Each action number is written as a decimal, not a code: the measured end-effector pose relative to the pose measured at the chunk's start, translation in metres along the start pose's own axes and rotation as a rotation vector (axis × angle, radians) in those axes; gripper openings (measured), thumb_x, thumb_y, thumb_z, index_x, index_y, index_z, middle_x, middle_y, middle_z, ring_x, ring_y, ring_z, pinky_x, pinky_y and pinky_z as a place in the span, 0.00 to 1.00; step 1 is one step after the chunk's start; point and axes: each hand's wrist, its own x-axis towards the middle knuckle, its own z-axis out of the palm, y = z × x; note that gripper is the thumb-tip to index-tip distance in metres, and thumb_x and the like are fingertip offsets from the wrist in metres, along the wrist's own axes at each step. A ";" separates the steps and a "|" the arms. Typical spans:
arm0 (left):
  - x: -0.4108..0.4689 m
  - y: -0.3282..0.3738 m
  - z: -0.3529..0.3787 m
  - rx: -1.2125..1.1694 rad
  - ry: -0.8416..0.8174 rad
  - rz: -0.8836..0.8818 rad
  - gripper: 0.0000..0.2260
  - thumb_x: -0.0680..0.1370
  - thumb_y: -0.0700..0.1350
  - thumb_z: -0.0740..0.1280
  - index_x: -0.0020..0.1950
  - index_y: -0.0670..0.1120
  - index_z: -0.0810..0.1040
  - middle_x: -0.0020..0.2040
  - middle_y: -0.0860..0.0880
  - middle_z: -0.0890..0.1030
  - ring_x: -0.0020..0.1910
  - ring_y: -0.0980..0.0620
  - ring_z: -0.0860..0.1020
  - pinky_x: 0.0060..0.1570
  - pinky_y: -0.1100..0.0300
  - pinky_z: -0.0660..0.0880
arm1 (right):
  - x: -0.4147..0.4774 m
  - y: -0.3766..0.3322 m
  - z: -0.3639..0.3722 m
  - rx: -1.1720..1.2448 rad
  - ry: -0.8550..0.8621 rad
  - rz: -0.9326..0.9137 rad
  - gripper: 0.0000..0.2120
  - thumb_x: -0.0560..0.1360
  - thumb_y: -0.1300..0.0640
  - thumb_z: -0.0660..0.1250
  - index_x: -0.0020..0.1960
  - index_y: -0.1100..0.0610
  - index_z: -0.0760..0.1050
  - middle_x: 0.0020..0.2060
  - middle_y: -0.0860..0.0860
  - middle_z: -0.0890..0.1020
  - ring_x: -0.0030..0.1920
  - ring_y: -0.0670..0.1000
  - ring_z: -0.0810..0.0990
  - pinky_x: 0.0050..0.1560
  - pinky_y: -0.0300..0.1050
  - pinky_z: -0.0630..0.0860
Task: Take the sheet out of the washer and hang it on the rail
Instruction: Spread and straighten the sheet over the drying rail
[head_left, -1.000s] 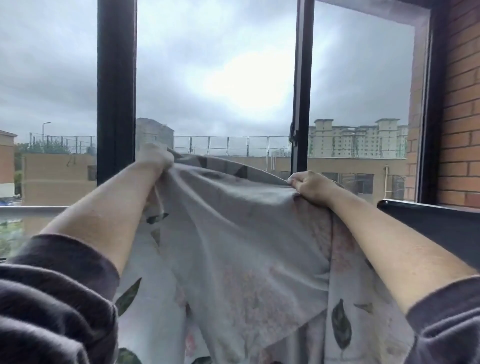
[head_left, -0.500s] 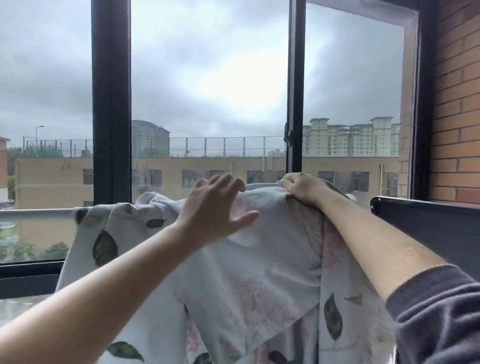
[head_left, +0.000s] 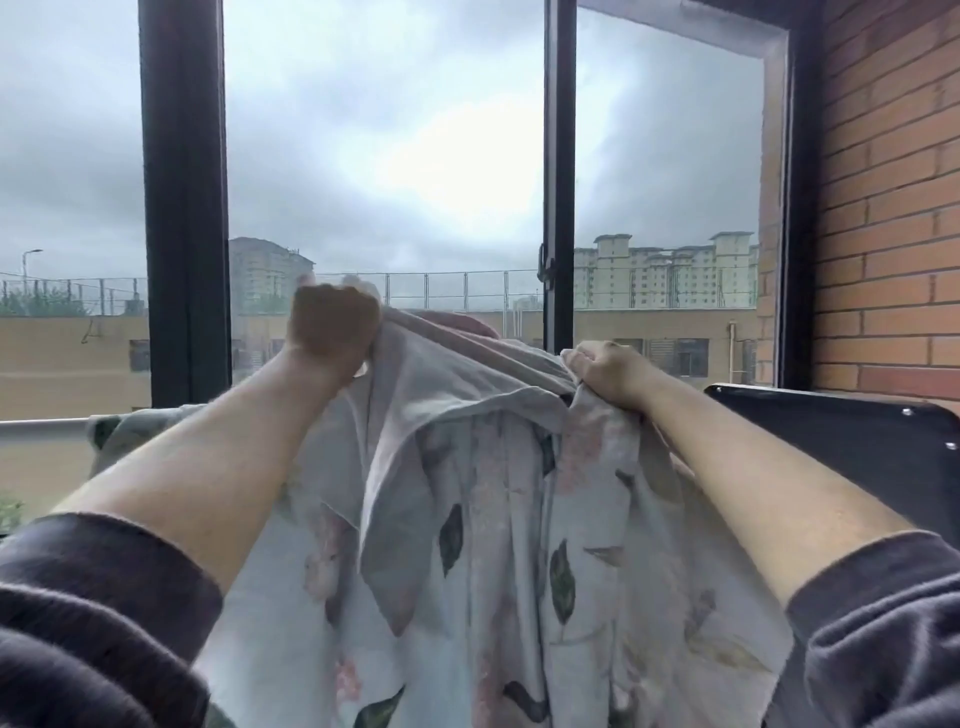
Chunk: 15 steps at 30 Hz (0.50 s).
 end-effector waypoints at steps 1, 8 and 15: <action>0.000 0.001 0.006 -0.094 -0.196 -0.073 0.07 0.72 0.38 0.65 0.49 0.42 0.78 0.47 0.45 0.81 0.46 0.46 0.81 0.50 0.56 0.72 | -0.002 -0.001 0.002 0.030 -0.015 -0.016 0.19 0.81 0.45 0.52 0.58 0.55 0.75 0.60 0.57 0.78 0.60 0.57 0.75 0.55 0.46 0.68; -0.004 0.039 0.011 -0.890 -0.186 -0.117 0.06 0.77 0.46 0.61 0.51 0.46 0.73 0.49 0.46 0.78 0.45 0.46 0.78 0.47 0.53 0.75 | -0.007 0.011 0.001 0.083 0.011 -0.026 0.14 0.80 0.51 0.55 0.58 0.54 0.76 0.56 0.55 0.80 0.58 0.55 0.75 0.53 0.43 0.67; -0.021 0.121 -0.038 -0.686 0.170 0.556 0.19 0.75 0.57 0.64 0.63 0.50 0.73 0.61 0.49 0.76 0.60 0.49 0.75 0.56 0.52 0.75 | -0.015 0.038 -0.002 0.051 0.253 -0.117 0.11 0.78 0.49 0.62 0.50 0.58 0.73 0.47 0.53 0.78 0.47 0.52 0.75 0.45 0.42 0.65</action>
